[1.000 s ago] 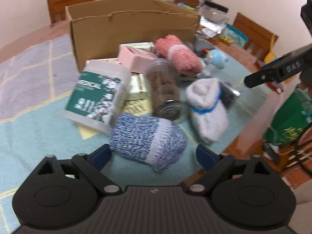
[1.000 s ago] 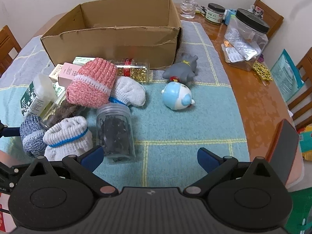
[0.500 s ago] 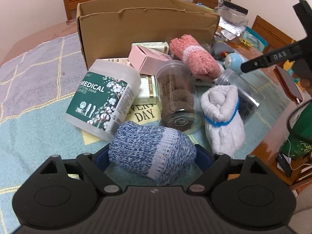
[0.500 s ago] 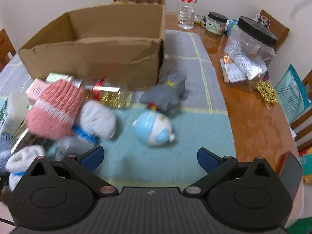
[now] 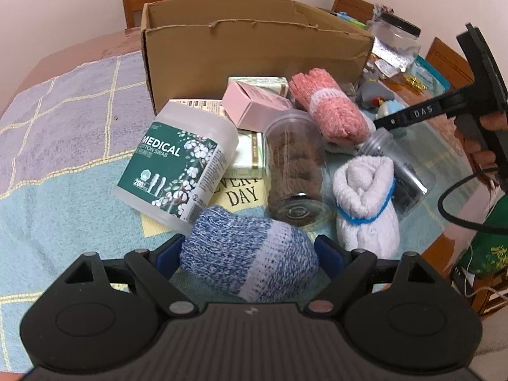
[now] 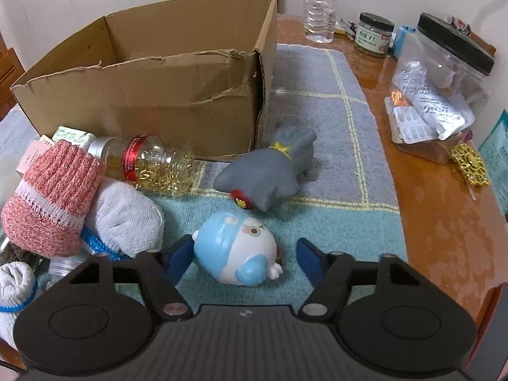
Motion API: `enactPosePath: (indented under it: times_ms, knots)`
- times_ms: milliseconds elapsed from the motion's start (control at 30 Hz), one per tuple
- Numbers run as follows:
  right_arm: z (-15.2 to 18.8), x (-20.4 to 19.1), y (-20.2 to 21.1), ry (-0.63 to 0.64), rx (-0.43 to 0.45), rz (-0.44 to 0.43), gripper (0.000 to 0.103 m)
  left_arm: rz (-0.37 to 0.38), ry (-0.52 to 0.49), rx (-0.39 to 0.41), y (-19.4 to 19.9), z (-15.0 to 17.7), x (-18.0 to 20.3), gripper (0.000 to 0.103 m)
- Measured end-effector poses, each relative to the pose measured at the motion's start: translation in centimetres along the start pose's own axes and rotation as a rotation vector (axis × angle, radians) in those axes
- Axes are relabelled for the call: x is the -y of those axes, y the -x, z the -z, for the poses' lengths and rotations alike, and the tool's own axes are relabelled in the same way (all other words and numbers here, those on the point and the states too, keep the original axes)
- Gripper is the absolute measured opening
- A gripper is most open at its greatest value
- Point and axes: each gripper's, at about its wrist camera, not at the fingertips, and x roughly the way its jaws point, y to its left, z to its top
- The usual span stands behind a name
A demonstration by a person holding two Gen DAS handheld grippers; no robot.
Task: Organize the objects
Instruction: 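Grasp the blue knit sock with the left tool while the right tool grasps the blue-white round toy, then carry the sock and toy into the cardboard box and open both tools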
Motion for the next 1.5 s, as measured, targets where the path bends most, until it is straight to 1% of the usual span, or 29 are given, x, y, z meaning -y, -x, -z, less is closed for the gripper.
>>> enactPosePath:
  times_ms: [33,133,300,600,767,867,1033,1100,1200,1300,1333,1400,1467,1500]
  knots:
    - [0.0,0.0,0.0,0.003,0.000,0.001,0.067,0.004,0.007,-0.004,-0.1,0.0,-0.1,0.085]
    - [0.0,-0.2,0.1,0.019,-0.004,0.014,0.059,0.007,0.006,-0.003,0.1,0.1,-0.1,0.083]
    - [0.4,-0.7,0.4,0.038,-0.016,0.038,0.057,0.011,0.014,-0.007,0.6,0.2,-0.2,0.080]
    - [0.2,-1.4,1.8,0.060,-0.037,0.060,0.057,-0.005,0.055,-0.051,2.4,0.4,-1.0,0.077]
    - [-0.2,-1.9,3.0,0.084,-0.039,0.052,0.057,-0.034,0.043,-0.074,3.9,-0.4,-1.2,0.077]
    - [-0.6,-2.1,3.7,0.093,-0.040,0.037,0.057,-0.039,0.047,-0.066,5.0,-1.4,-1.5,0.077]
    - [-1.8,-2.4,5.8,0.109,-0.034,-0.002,0.057,-0.057,0.023,-0.036,6.5,-4.6,-1.8,0.077]
    - [-2.5,-2.6,6.8,0.123,-0.022,-0.015,0.054,-0.067,0.008,-0.023,6.8,-6.4,-1.9,0.077]
    - [-3.9,-2.9,8.3,0.150,0.008,-0.022,0.054,-0.071,-0.008,0.012,7.1,-9.4,-2.1,0.077]
    - [-5.2,-3.2,9.2,0.203,0.046,-0.006,0.054,-0.082,-0.042,0.055,6.5,-12.6,-2.0,0.077]
    - [-5.5,-3.1,9.2,0.213,0.052,-0.003,0.056,-0.084,-0.050,0.069,6.2,-13.7,-1.9,0.077]
    - [-5.8,-2.2,9.0,0.193,0.059,-0.013,0.057,-0.076,-0.062,0.086,5.8,-15.3,-1.7,0.077]
    - [-5.6,-1.0,8.3,0.137,0.020,-0.043,0.060,-0.070,-0.071,0.094,5.2,-16.5,-1.4,0.077]
    - [-5.3,-0.8,8.1,0.117,0.007,-0.053,0.067,-0.067,-0.075,0.093,4.9,-17.0,-1.3,0.077]
